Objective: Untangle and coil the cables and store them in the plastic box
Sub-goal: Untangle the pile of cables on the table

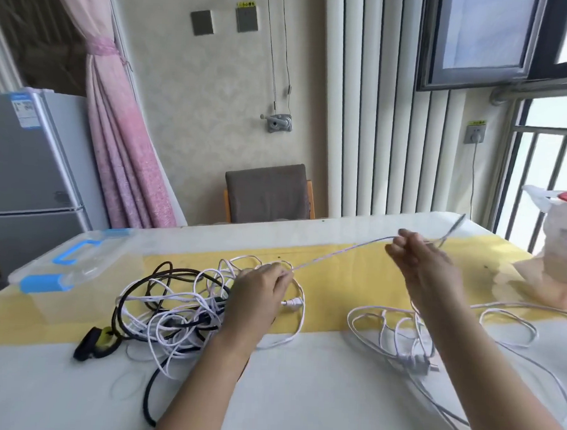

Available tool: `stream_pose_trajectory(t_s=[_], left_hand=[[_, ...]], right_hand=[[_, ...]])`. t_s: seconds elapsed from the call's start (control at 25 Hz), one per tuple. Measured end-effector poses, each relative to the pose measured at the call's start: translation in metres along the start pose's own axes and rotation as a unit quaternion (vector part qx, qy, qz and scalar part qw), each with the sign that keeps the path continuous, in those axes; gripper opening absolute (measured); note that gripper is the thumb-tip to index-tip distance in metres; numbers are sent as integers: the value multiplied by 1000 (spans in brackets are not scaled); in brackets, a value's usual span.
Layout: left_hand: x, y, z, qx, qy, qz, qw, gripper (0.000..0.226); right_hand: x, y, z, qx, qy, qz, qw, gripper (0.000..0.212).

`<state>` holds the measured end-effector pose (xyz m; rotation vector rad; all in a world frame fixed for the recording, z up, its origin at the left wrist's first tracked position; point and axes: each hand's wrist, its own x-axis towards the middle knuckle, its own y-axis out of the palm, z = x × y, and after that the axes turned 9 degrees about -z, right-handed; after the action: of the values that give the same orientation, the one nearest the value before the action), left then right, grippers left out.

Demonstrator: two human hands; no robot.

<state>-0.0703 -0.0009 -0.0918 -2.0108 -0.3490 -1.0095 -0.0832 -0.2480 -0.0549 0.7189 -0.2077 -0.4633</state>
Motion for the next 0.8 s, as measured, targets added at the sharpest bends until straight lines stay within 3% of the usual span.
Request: stream_pose_trajectory(t_s=[0.08,0.16,0.24,0.32,0.36,0.44,0.52,0.64,0.72,0.8], left_hand=[[4,-10,20,24,-13,-55,998,30],[5,-13,21,30,-22,-71,997,41],[2,-9,3,17,-1,-50,999,37],[-6,1,-18,25,64,-16,997,37],[-7,5,-25,15,75,14,997,41],[-9,10,-30,-14,67,44,997,45],[-11,7,-31,-11,83,15,996,36],[-4,2,-19,22,106,-45,993,24],[0,-6,-5,47,58,-48,996,6],[1,-15,11,108,-33,-50,992,12]], right_hand=[[18,-14,9,104,3,-84,991,23],[16,-18,-1,28,64,-110,992,20],[-4,-7,-17,-233,87,-43,968,28],[-27,8,-27,-507,-50,40,860,47],[-38,15,-31,-546,-161,53,820,52],[-53,21,-35,-492,-316,109,804,39],[-55,21,-39,-486,-310,235,783,20],[-51,15,-44,-562,-266,327,712,25],[-47,16,-40,-557,-297,295,717,26],[-38,16,-29,-501,-335,184,776,27]])
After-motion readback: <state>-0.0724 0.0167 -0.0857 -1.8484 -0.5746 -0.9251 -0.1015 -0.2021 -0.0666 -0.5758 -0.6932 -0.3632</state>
